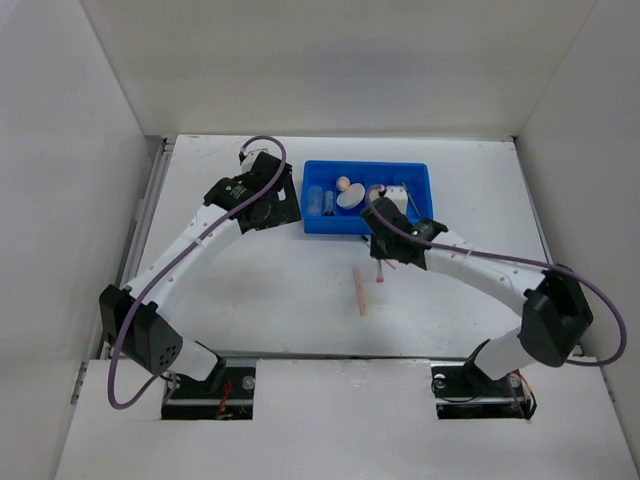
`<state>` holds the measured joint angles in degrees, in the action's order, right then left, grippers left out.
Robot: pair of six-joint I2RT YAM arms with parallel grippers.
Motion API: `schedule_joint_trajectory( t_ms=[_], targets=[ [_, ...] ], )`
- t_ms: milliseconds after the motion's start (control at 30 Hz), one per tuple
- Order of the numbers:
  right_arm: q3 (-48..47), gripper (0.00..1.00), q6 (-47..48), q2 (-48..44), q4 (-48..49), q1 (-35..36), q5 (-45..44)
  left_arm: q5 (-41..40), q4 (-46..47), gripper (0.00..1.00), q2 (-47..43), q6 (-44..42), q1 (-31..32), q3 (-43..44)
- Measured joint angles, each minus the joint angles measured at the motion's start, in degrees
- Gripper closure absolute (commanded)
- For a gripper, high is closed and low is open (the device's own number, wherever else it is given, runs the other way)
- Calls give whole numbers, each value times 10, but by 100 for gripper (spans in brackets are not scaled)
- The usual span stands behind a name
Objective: Organize the makeup
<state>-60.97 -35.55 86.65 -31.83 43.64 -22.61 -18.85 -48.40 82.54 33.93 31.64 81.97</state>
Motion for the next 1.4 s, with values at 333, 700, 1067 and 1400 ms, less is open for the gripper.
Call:
schedule_joint_trajectory(
  t_ms=[333,700,1067,1400],
  targets=[
    [-216,89,77,29,-23,-111,-71,4,-1,0,0,-4,-10,0],
    [-374,88,125,218,-11,-234,-39,9,-7,0,-10,-7,-10,0],
    [-441,49,149,303,-11,-276,-17,16,-12,0,-14,-8,-10,0],
    [-355,52,155,218,7,-272,20,18,-22,0,-14,-8,-10,2]
  ],
)
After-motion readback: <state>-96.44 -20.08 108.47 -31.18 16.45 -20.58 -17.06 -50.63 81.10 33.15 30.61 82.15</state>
